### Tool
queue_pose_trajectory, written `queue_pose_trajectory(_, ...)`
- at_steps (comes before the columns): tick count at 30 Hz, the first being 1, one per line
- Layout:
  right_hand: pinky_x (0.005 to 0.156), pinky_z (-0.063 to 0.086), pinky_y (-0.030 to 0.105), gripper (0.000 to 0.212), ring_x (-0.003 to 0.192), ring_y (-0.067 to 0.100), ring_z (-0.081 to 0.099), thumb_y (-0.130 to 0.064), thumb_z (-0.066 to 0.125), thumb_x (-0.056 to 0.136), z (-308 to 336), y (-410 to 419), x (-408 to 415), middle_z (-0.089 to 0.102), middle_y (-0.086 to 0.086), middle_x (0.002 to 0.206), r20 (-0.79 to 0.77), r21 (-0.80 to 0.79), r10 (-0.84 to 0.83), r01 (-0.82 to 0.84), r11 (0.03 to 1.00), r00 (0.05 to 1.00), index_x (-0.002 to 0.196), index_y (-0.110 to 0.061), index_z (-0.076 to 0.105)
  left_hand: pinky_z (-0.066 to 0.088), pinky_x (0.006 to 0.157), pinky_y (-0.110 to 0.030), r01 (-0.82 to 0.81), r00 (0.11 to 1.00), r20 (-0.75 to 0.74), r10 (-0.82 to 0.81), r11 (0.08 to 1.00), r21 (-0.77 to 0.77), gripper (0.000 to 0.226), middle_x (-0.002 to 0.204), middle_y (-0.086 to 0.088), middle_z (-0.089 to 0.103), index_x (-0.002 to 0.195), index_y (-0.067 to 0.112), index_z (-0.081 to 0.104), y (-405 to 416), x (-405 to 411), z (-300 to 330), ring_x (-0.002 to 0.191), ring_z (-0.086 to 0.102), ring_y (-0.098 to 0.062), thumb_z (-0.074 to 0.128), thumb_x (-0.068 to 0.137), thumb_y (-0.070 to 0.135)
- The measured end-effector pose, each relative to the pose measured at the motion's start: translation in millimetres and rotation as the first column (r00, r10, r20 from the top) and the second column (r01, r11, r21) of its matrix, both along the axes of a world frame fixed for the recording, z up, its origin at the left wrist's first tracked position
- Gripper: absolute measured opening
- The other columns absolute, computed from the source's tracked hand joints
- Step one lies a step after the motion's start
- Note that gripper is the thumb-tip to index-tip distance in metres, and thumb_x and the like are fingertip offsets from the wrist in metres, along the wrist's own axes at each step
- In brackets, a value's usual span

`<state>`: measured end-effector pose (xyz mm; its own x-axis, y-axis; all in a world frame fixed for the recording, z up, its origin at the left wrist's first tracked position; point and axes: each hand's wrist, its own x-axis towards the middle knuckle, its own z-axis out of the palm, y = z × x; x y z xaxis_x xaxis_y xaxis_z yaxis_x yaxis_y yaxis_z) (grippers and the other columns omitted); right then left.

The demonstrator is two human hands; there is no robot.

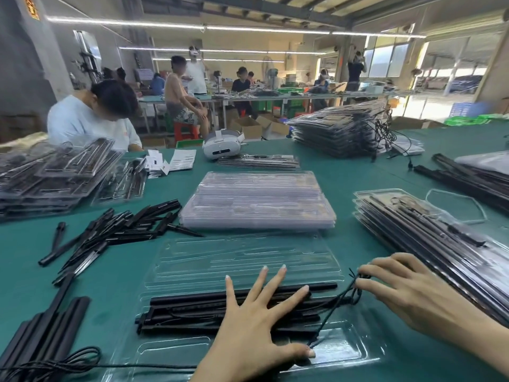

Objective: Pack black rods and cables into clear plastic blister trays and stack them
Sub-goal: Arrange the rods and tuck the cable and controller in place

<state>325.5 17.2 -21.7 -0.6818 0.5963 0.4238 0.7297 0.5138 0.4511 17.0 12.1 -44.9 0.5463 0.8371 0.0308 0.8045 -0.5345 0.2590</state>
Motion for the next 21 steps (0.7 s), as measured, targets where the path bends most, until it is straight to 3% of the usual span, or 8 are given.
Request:
queue_pose_trajectory(4,0.089,0.035,0.035,0.036,0.099,0.022,0.062,-0.012,0.043,0.080,-1.7,6.8,-3.4,0.065,-0.003,0.105,0.044,-0.008,-0.007,0.007,1.000,0.999,0.111,-0.023,0.060,-0.031,0.101,-0.060,0.038,0.999,-0.002,-0.038,0.999,-0.023,0.059,0.147,0.033,-0.029,0.122,0.081,0.001,0.1,0.8,1.3,0.131,-0.040,0.004,0.028,0.070,0.088)
queue_pose_trajectory(9,0.076,0.037,0.031,0.016,0.076,0.019,0.057,-0.025,0.049,0.093,24.5,11.4,-7.4,0.057,-0.007,0.080,0.124,-0.057,0.107,-0.101,0.993,0.986,0.086,-0.025,0.063,-0.030,0.103,-0.059,0.015,0.999,-0.046,-0.019,0.995,-0.096,0.062,0.153,0.027,-0.020,0.120,0.082,-0.003,2.4,1.4,3.5,0.133,-0.039,-0.002,0.030,0.069,0.089)
queue_pose_trajectory(14,0.088,0.036,0.033,0.022,0.104,0.019,0.050,-0.029,0.042,0.092,48.2,8.1,-12.1,0.054,-0.003,0.118,0.178,-0.094,0.196,-0.182,0.979,0.964,0.087,-0.028,0.063,-0.031,0.103,-0.058,0.017,0.999,-0.046,-0.023,0.993,-0.120,0.066,0.153,0.026,-0.019,0.122,0.081,-0.003,2.9,1.5,4.8,0.135,-0.037,-0.003,0.036,0.069,0.088)
queue_pose_trajectory(16,0.092,0.033,0.032,0.025,0.108,0.015,0.047,-0.038,0.040,0.093,51.7,6.6,-15.6,0.051,-0.009,0.123,0.194,-0.168,0.178,-0.146,0.975,0.965,0.086,-0.032,0.063,-0.031,0.103,-0.057,0.013,0.999,-0.038,-0.017,0.993,-0.121,0.066,0.153,0.027,-0.019,0.122,0.081,-0.001,2.7,1.2,4.9,0.135,-0.037,-0.003,0.037,0.069,0.087)
queue_pose_trajectory(18,0.091,0.030,0.027,0.027,0.104,0.005,0.043,-0.046,0.035,0.097,55.7,6.3,-15.9,0.049,-0.020,0.115,0.180,-0.285,0.136,-0.081,0.955,0.974,0.087,-0.037,0.059,-0.032,0.103,-0.057,0.009,0.999,-0.034,-0.013,0.994,-0.112,0.066,0.153,0.027,-0.018,0.122,0.081,-0.001,1.9,1.1,4.7,0.135,-0.036,-0.002,0.037,0.069,0.087)
queue_pose_trajectory(21,0.090,0.030,0.022,0.039,0.095,-0.004,0.040,-0.063,0.018,0.096,56.8,3.4,-14.6,0.044,-0.026,0.102,0.061,-0.575,0.057,-0.012,0.818,0.996,0.093,-0.038,0.048,-0.031,0.103,-0.057,0.009,0.999,-0.032,-0.013,0.995,-0.098,0.066,0.153,0.026,-0.018,0.123,0.081,-0.001,0.7,1.0,4.1,0.135,-0.036,-0.002,0.035,0.069,0.088)
